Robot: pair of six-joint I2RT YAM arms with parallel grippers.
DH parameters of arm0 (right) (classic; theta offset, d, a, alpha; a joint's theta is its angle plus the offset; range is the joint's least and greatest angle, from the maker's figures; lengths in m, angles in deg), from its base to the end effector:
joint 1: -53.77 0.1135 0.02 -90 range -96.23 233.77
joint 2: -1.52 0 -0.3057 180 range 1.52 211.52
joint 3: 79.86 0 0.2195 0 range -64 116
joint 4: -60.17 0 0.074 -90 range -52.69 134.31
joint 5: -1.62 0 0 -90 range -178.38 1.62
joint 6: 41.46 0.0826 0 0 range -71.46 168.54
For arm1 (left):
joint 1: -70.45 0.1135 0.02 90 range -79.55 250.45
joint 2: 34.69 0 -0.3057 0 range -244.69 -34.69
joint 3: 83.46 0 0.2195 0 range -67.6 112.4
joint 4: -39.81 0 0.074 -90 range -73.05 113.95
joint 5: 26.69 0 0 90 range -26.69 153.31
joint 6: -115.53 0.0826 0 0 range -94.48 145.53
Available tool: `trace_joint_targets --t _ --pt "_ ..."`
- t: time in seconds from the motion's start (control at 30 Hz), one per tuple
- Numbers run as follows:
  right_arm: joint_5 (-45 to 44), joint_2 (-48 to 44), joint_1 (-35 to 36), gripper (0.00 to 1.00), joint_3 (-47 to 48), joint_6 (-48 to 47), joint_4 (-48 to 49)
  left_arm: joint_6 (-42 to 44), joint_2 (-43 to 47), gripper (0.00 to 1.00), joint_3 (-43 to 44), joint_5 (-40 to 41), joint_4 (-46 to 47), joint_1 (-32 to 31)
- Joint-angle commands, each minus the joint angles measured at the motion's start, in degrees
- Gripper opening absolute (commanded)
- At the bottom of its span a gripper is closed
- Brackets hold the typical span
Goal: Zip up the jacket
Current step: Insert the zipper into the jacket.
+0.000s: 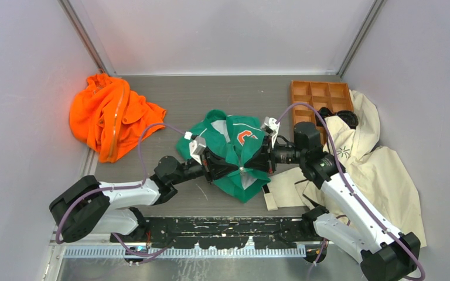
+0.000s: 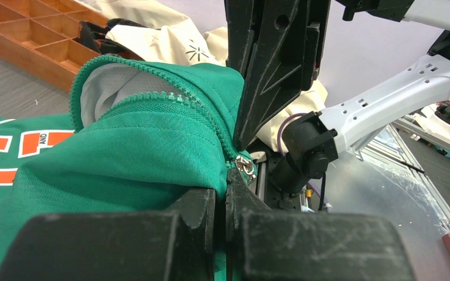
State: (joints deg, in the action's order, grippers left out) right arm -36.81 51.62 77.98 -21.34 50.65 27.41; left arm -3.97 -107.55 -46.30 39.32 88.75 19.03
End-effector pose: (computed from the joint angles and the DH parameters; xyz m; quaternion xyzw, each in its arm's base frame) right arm 0.1151 0.1227 0.3285 -0.3765 0.6974 0.4671 0.3921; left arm 0.1319 -0.2192 0.3118 0.2754 0.5653 -0.5958 0.4997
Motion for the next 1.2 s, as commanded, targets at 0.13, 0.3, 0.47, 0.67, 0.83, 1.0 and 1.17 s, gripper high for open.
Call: trace_joint_targets --t 0.13,0.3,0.47,0.67,0.83,1.0,1.17 --pt "-1.4 -1.3 2.8 0.01 0.1 4.5 6.6 0.1 -1.5 0.00 2.5 -1.3 0.9 -0.6" --pt "-8.7 -1.6 2.6 0.01 1.2 3.9 6.6 0.0 -1.2 0.00 2.2 -1.2 -0.5 -0.6" --pt "-13.5 -1.4 2.0 0.01 1.7 1.2 2.0 0.0 -0.1 0.00 1.8 -1.8 -0.9 -0.6" --pt "-5.3 -2.2 3.8 0.01 0.5 -3.9 -2.4 -1.6 -0.9 0.00 1.8 -2.4 1.5 -0.6" --pt "-1.1 -3.7 5.8 0.01 -1.7 -0.1 4.8 -2.4 -2.8 0.00 2.6 -3.0 2.0 -0.6" --pt "-9.1 -3.2 5.9 0.01 -1.6 2.1 6.9 -2.0 -3.5 0.00 2.6 -3.9 2.4 -0.6" --pt "-20.5 -2.6 5.7 0.01 -0.2 -2.5 0.0 -2.4 -2.9 0.00 2.3 -4.5 3.1 -0.6"
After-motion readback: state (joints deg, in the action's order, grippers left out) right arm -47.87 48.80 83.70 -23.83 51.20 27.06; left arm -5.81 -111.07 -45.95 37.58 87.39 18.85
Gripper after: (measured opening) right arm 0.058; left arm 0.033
